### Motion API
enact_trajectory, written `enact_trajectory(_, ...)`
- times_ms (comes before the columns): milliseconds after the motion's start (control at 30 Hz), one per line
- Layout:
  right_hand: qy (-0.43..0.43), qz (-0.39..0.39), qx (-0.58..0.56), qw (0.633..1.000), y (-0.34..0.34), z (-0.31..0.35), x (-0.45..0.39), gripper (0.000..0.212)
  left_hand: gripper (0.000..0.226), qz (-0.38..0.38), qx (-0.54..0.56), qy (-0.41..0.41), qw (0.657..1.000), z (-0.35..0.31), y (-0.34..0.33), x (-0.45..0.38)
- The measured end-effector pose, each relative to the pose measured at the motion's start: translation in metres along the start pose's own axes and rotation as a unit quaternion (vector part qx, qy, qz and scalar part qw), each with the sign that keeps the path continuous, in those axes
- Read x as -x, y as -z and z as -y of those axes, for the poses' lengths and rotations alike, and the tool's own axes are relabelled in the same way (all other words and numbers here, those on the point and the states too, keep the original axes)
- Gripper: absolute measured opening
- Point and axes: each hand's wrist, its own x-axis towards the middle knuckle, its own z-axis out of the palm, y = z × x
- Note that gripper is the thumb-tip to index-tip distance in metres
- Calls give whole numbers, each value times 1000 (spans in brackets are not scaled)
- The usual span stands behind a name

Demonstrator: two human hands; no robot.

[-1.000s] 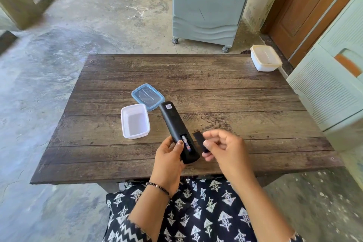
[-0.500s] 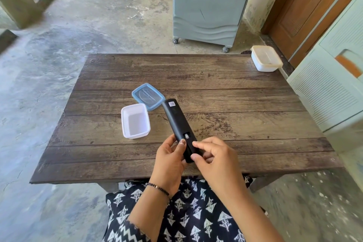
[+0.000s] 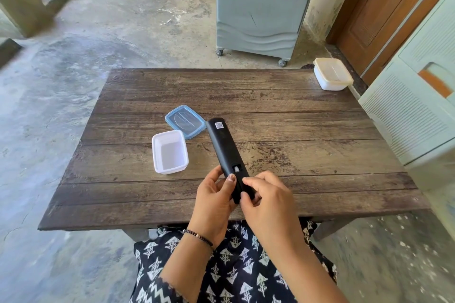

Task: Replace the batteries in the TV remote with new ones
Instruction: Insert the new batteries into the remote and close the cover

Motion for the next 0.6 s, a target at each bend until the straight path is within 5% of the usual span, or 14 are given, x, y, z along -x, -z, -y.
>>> enact_trajectory(300,18,49,-40,998,6,-4,-2,43,19,-5,0,-8,1000,-3,1,-3)
enact_trajectory(600,19,20,-46,999,7,-3,-8,31,20,1,-11,-3,1000,-1,-1,0)
